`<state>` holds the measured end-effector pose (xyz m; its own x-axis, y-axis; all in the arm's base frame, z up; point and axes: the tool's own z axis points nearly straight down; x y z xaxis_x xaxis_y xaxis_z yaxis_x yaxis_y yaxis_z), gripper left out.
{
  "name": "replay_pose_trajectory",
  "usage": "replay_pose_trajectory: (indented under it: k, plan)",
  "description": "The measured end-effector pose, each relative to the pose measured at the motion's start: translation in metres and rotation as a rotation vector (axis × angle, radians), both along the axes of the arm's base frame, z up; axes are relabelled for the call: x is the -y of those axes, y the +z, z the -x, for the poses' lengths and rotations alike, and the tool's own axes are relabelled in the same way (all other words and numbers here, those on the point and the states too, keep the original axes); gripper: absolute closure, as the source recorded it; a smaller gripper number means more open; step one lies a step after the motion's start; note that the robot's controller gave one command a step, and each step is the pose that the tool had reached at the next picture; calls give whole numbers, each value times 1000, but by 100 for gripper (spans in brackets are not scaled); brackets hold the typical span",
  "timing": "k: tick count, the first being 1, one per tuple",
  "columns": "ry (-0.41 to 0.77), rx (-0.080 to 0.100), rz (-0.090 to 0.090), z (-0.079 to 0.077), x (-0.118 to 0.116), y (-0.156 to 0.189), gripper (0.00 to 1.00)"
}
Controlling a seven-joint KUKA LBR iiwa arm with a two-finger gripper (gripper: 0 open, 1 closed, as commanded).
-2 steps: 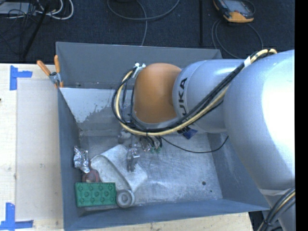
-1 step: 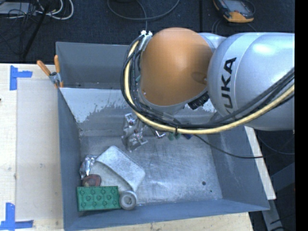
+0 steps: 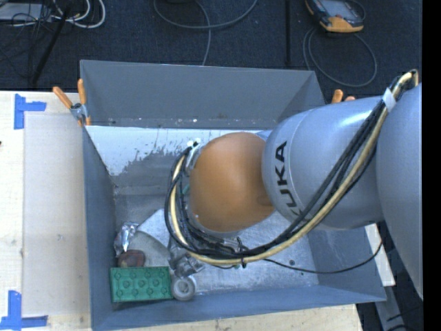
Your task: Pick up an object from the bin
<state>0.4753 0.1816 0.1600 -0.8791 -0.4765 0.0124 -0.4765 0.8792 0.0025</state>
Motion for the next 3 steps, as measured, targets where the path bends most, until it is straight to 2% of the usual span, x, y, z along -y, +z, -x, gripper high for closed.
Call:
replay_pose_trajectory:
  k: [1, 2, 3]
  plan:
    - [-2, 10, -3, -3, -1, 4, 0]
    - [89, 17, -8, -49, -46, 43, 0]
    - [-336, 22, -10, -63, -29, -73, 0]
